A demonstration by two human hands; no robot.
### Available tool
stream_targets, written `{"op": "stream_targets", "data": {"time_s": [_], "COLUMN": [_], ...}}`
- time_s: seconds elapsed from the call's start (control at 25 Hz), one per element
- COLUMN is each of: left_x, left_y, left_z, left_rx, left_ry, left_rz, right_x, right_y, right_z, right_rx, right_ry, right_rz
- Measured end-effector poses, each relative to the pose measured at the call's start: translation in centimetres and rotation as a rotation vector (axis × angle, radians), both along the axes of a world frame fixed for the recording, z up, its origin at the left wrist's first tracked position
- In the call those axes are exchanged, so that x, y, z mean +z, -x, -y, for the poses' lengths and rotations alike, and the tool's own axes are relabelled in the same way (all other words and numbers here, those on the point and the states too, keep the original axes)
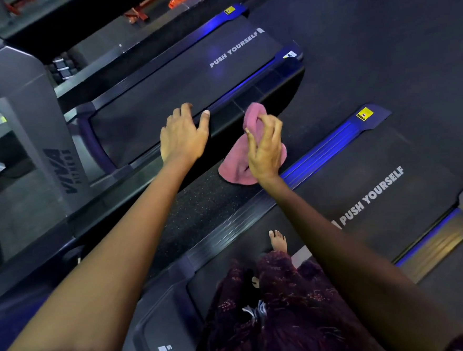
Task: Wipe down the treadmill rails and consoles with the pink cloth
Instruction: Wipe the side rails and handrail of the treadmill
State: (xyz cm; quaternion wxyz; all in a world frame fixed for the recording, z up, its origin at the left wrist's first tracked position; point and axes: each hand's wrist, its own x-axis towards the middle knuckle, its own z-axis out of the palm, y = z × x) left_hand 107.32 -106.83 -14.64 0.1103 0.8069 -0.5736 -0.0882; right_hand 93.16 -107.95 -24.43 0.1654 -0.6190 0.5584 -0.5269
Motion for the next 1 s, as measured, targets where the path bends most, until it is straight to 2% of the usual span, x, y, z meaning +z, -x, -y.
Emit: {"op": "stream_targets", "data": {"time_s": [0.12, 0.2, 0.32, 0.4, 0.56, 0.64, 0.76, 0.84, 1.0], "left_x": [0.0, 0.0, 0.0, 0.0, 0.0, 0.0, -0.2, -0.2, -0.2], "left_y": [0.0, 0.0, 0.0, 0.0, 0.1, 0.0, -0.1, -0.1, -0.1], "left_z": [-0.1, 0.1, 0.1, 0.0, -0.2, -0.1, 0.0, 0.0, -0.1], "left_rx": [-0.006, -0.01, -0.009, -0.008, -0.024, -0.034, -0.036, -0.033, -0.036], "left_ry": [0.002, 0.001, 0.013, 0.025, 0.077, 0.089, 0.097, 0.1, 0.12], "left_rz": [0.006, 0.009, 0.012, 0.005, 0.007, 0.014, 0.01, 0.009, 0.008], "right_x": [0.7, 2.2, 2.2, 0.7, 1.3, 2.6, 2.4, 0.8, 1.9], "right_y": [1.5, 1.1, -1.0, -1.2, 0.0, -1.2, -3.5, -3.5, -2.4], "right_z": [1.6, 2.1, -0.4, -1.4, -0.3, -0.8, -3.3, -4.1, -2.6], "right_rx": [-0.064, -0.115, -0.003, 0.074, -0.01, -0.043, 0.055, 0.103, -0.012], "right_ry": [-0.179, -0.169, -0.001, 0.005, -0.23, -0.187, -0.004, -0.023, -0.15], "right_rz": [0.167, 0.198, 0.021, -0.066, 0.177, 0.204, 0.003, -0.065, 0.171]}}
